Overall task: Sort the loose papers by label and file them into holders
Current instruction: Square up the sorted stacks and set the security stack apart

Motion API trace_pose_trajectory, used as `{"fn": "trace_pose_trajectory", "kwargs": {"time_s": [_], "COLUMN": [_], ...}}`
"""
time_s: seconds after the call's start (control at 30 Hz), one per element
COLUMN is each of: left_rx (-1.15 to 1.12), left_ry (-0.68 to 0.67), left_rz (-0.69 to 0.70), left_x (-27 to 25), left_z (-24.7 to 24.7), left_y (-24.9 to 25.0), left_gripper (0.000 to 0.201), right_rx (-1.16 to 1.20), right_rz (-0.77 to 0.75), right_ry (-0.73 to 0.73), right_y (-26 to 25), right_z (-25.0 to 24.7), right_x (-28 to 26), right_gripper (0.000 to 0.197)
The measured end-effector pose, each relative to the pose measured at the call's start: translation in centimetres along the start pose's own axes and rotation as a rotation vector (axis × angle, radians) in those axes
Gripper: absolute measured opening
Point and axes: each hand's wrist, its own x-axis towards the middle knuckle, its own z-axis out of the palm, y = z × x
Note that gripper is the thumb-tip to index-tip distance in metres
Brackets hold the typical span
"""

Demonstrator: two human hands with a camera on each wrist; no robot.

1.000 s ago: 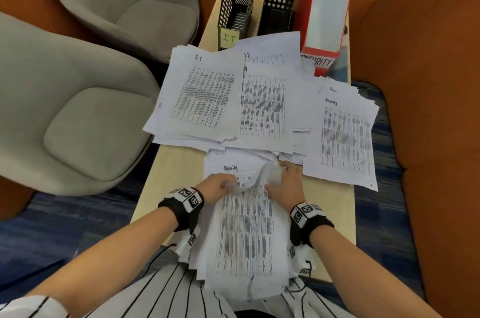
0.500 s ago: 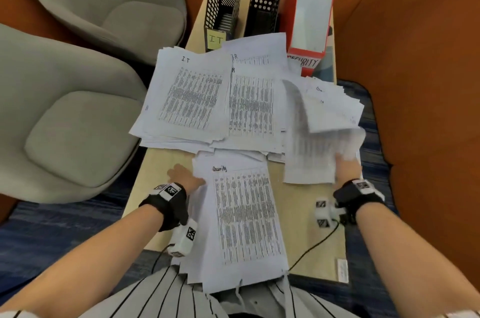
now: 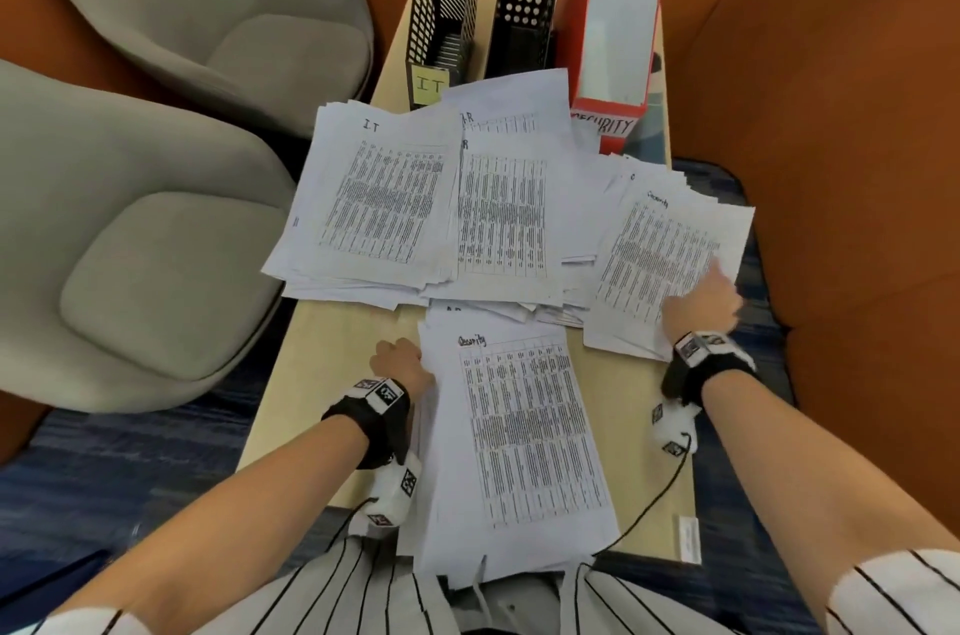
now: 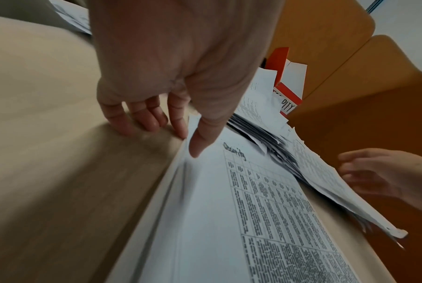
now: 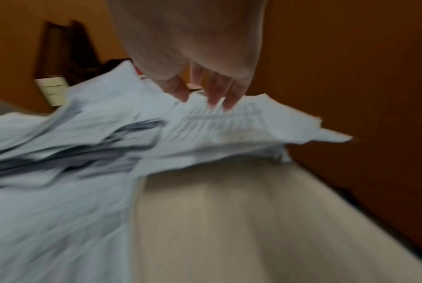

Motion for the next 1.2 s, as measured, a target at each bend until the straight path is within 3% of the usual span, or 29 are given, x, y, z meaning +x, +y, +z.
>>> {"fn": "trace_pose_trajectory", "kwargs": {"time_s": [0.03,0.1,0.17,0.23,0.27,0.37,0.43,0.5,0.57,0.6,0.67,0.73,0.87,0.93,1.03,1.1,1.2], "left_rx": [-0.015,-0.053,-0.071,-0.108,-0.13,-0.14,-0.042,0.003,-0.048,-0.082,-0.099,-0.173,-0.384,-0.426,-0.516,-0.618,-0.687], "left_ry": [-0.01,-0.058,-0.119,-0.162,-0.187,-0.313,-0.383,-0.343,-0.28,-0.269,-0.243,-0.225,-0.201,-0.126,-0.022,-0.02,-0.05], "left_rz": [0.013,0.055,0.098,0.13,0.157,0.343,0.436,0.509,0.524,0.542,0.58,0.602,0.639,0.662,0.691,0.684,0.645], "left_x": [-0.2,-0.6,-1.5,-2.3,-2.8,-3.8,-4.8,-5.2,-5.3,-5.4,-5.8,-6.3,-6.3,-6.4,-7.1,-7.2,-6.3], "left_z": [0.2,0.8,1.1,1.2,1.0,1.2,1.3,1.5,1.3,1.0,0.3,-0.8,-4.7,-6.8,-10.0,-11.9,-13.7], "left_y": [0.2,0.7,1.3,1.9,2.2,3.1,3.7,3.6,2.9,2.6,2.3,2.4,4.1,5.4,7.7,9.3,11.4], "left_gripper": [0.044,0.035,0.03,0.02,0.013,0.031,0.032,0.033,0.055,0.056,0.034,0.012,0.019,0.019,0.027,0.036,0.047], "right_rx": [0.074,0.035,-0.076,-0.087,-0.082,-0.058,-0.087,-0.092,-0.013,0.037,0.124,0.167,0.275,0.33,0.463,0.552,0.576], "right_rz": [-0.093,-0.174,-0.155,-0.128,-0.114,-0.09,-0.124,-0.161,-0.099,-0.069,-0.033,-0.027,-0.022,-0.002,-0.023,-0.056,-0.16], "right_ry": [-0.075,-0.363,-0.591,-0.647,-0.65,-0.746,-0.838,-0.931,-0.979,-0.982,-0.927,-0.836,-0.74,-0.7,-0.615,-0.564,-0.377], "right_y": [-0.4,-0.5,0.0,0.3,0.3,0.5,0.9,1.5,2.0,2.3,2.8,3.0,0.9,-0.3,-2.8,-4.4,-6.3], "right_z": [0.8,3.2,5.9,6.8,7.0,6.7,6.3,5.7,4.9,4.6,4.1,3.5,0.8,-0.4,-2.8,-4.3,-5.9], "right_x": [-1.4,-4.7,-7.7,-9.7,-10.3,-11.5,-11.8,-11.8,-11.8,-11.7,-11.7,-11.7,-10.8,-9.5,-8.0,-7.5,-6.6], "right_gripper": [0.053,0.041,0.071,0.099,0.099,0.074,0.061,0.055,0.047,0.041,0.038,0.054,0.081,0.086,0.08,0.08,0.059]}}
